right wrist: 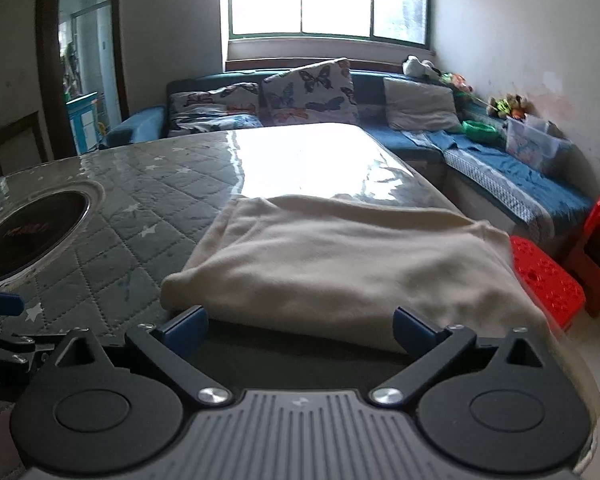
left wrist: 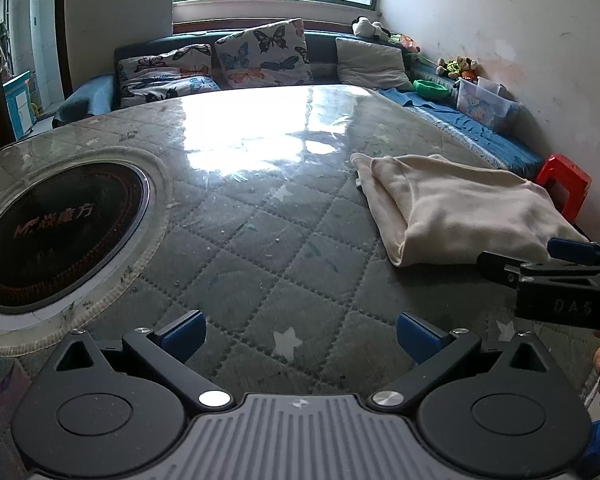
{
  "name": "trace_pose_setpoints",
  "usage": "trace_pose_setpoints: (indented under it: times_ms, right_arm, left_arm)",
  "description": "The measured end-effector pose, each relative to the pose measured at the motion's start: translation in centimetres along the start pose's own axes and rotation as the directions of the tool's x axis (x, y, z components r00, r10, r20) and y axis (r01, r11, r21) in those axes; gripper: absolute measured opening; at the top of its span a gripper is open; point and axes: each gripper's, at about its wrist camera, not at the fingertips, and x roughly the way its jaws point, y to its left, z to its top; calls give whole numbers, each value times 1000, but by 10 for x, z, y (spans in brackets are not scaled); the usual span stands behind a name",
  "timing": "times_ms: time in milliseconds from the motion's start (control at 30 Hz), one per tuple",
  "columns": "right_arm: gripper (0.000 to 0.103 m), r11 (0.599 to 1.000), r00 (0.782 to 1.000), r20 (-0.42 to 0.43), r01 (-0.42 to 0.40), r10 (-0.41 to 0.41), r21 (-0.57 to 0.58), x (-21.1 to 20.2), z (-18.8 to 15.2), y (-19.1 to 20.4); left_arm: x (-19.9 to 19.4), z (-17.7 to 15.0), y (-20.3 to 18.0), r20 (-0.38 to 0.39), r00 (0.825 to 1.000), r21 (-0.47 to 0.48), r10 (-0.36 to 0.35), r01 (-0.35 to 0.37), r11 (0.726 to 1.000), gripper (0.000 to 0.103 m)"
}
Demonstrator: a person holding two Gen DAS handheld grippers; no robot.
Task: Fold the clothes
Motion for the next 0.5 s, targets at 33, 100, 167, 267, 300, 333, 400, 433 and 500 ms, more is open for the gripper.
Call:
trace_pose_setpoints:
  times_ms: [33, 100, 167, 267, 300, 333, 400, 433, 500]
  right_arm:
    - [101, 1000, 1000, -1, 3, -3, 4, -1, -1, -1]
    - [102, 1000, 1000, -4, 9, -9, 12, -2, -3, -2]
    - [103, 1000, 1000, -8, 15, -15, 19, -2, -5, -3]
    - [103, 999, 1000, -15, 22, -21, 29, -4, -8, -4]
    - [103, 999, 1000, -17, 23, -22, 31, -4, -10, -5]
    - [103, 999, 1000, -19, 24, -23, 33, -4, -10, -5]
    - [103, 999, 999, -21, 26, -26, 38, -5, -12, -6]
    - [103, 999, 999, -21, 27, -26, 41, -6, -12, -6]
    - [103, 999, 999, -22, 28, -27, 44, -7, -13, -6]
  left_arm:
    - [0, -1, -1, 0, 1000, 3, -1, 1, 1000, 103]
    - [-1, -2, -3, 0, 1000, 9, -1, 1, 1000, 103]
    - [-1, -3, -4, -1, 1000, 13, 0, 0, 1000, 103]
    - [-1, -5, -7, -3, 1000, 20, -4, 4, 1000, 103]
    - [-2, -5, -7, -2, 1000, 23, -4, 4, 1000, 103]
    - [-2, -5, -8, -1, 1000, 27, -5, 5, 1000, 103]
    - [-2, -6, -9, -2, 1000, 28, -5, 5, 1000, 103]
    - [-2, -6, -10, -3, 1000, 29, -5, 6, 1000, 103]
    - [-3, -6, -11, -4, 1000, 31, -5, 5, 1000, 103]
